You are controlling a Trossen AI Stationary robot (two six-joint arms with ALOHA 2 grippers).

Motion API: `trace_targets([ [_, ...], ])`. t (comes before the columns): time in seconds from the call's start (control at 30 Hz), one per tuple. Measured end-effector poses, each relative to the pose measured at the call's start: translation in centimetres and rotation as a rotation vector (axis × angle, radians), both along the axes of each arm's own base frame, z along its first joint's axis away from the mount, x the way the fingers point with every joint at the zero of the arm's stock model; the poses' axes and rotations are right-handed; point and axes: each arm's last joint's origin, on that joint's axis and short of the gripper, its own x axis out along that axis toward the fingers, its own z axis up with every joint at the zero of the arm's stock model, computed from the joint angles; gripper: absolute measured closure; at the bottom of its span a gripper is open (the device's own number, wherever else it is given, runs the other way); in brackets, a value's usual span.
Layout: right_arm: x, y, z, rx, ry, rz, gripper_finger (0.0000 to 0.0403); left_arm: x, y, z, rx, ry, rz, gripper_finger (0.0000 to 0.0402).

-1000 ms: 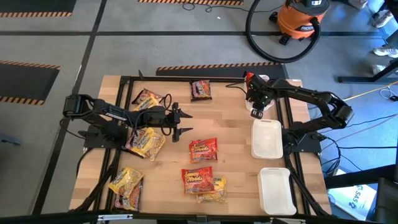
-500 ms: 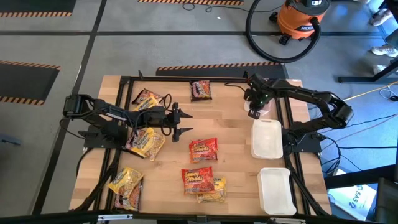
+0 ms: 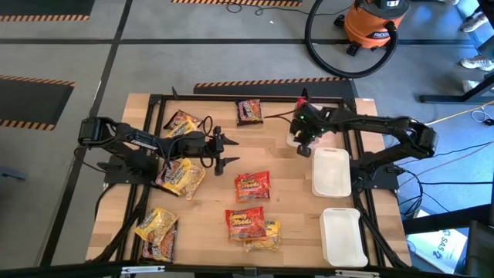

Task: Sort Maruchan noodles
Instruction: Adjust the orange noodle pack in the white bin

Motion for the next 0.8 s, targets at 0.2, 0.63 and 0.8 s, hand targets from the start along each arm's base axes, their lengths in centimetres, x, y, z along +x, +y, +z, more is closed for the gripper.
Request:
trace_targets([
  [0.2, 1.5, 1.5, -0.1, 0.043, -0.075, 0.082, 0.0402, 0.9, 0.2, 0.8, -0.01, -0.007, 0.02, 0.014],
  [0.63, 3.9, 3.1, -0.4, 0.039, -0.139, 0.074, 0.033, 7.5, 1.5, 1.3, -0.115, 0.121, 0.157, 0.014],
  [0.8, 4.0, 3.2, 2.4, 0.032, -0.023, 0.094, 0.0247, 9.8, 2.8, 2.6, -0.174, 0.184, 0.23, 0.014],
])
